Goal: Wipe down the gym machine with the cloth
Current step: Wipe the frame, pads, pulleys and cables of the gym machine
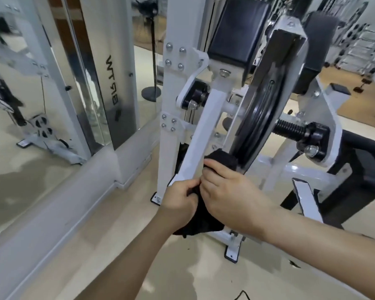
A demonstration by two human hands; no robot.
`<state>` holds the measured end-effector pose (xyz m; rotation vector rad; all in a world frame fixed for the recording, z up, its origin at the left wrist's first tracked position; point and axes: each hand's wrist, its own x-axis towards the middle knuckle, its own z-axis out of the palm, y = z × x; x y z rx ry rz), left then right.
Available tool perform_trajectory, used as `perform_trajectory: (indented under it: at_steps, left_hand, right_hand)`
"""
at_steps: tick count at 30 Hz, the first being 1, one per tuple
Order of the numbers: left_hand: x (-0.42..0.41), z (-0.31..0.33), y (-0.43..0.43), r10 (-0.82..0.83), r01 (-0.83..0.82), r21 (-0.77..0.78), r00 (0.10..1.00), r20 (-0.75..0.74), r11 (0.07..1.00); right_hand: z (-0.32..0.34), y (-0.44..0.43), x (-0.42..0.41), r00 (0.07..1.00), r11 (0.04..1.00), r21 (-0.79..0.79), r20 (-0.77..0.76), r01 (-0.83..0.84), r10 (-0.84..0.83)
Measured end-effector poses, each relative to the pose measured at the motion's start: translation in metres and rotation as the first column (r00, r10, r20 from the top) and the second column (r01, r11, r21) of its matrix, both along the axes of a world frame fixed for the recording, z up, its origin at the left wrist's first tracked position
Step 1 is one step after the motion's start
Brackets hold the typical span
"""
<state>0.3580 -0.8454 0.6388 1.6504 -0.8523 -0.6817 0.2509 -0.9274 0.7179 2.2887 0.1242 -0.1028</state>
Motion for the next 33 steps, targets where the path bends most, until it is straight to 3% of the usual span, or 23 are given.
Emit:
perform_trajectory:
  at_steps: [2, 5, 9, 13, 17, 20, 23, 25, 27, 30, 33]
  left_hand:
    - [0.012, 0.015, -0.003, 0.086, -0.086, -0.013, 0.996, -0.013, 0.996]
    - [0.028, 0.059, -0.015, 0.248, -0.245, -0.188, 0.969, -0.009, 0.951]
    - [0.035, 0.079, -0.026, 0.343, -0.241, -0.338, 0.894, 0.287, 0.910]
    - [0.044, 0.057, -0.024, 0.248, -0.136, -0.228, 0.769, 0.589, 0.964]
    - [0.069, 0.063, -0.034, 0.138, -0.019, -0.191, 0.760, 0.635, 0.981]
    - [0.089, 0.081, -0.052, 0.089, 0.180, -0.303, 0.712, 0.697, 0.936]
    - [0.112, 0.097, -0.070, 0.094, 0.380, -0.394, 0.610, 0.787, 0.837]
    - [0.128, 0.103, -0.084, 0.116, 0.440, -0.401, 0.545, 0.830, 0.803]
    - [0.142, 0.103, -0.096, 0.141, 0.469, -0.385, 0.474, 0.869, 0.795]
    - [0.152, 0.092, -0.098, 0.189, 0.465, -0.339, 0.340, 0.921, 0.818]
    - [0.164, 0.088, -0.088, 0.184, 0.354, -0.317, 0.361, 0.914, 0.880]
  right_hand:
    - [0.001, -0.002, 0.010, 0.994, 0.997, 0.027, 0.086, -0.072, 0.069]
    - [0.005, 0.000, 0.024, 0.957, 0.967, 0.219, 0.283, -0.131, 0.066]
    - [-0.016, 0.012, 0.018, 0.855, 0.921, 0.360, 0.515, -0.149, -0.063]
    - [-0.050, 0.029, 0.019, 0.780, 0.897, 0.432, 0.592, -0.096, -0.202]
    - [-0.073, 0.041, 0.046, 0.707, 0.831, 0.553, 0.611, -0.059, -0.356]
    - [-0.079, 0.047, 0.079, 0.564, 0.759, 0.651, 0.630, -0.009, -0.534]
    - [-0.071, 0.040, 0.107, 0.388, 0.597, 0.797, 0.524, 0.091, -0.759]
    - [-0.059, 0.027, 0.120, 0.238, 0.458, 0.875, 0.417, 0.156, -0.877]
    - [-0.047, 0.012, 0.135, 0.049, 0.361, 0.930, 0.358, 0.067, -0.932]
    - [-0.031, -0.004, 0.155, -0.223, 0.462, 0.869, 0.423, -0.175, -0.879]
    - [-0.009, -0.018, 0.171, -0.303, 0.606, 0.720, 0.526, -0.338, -0.795]
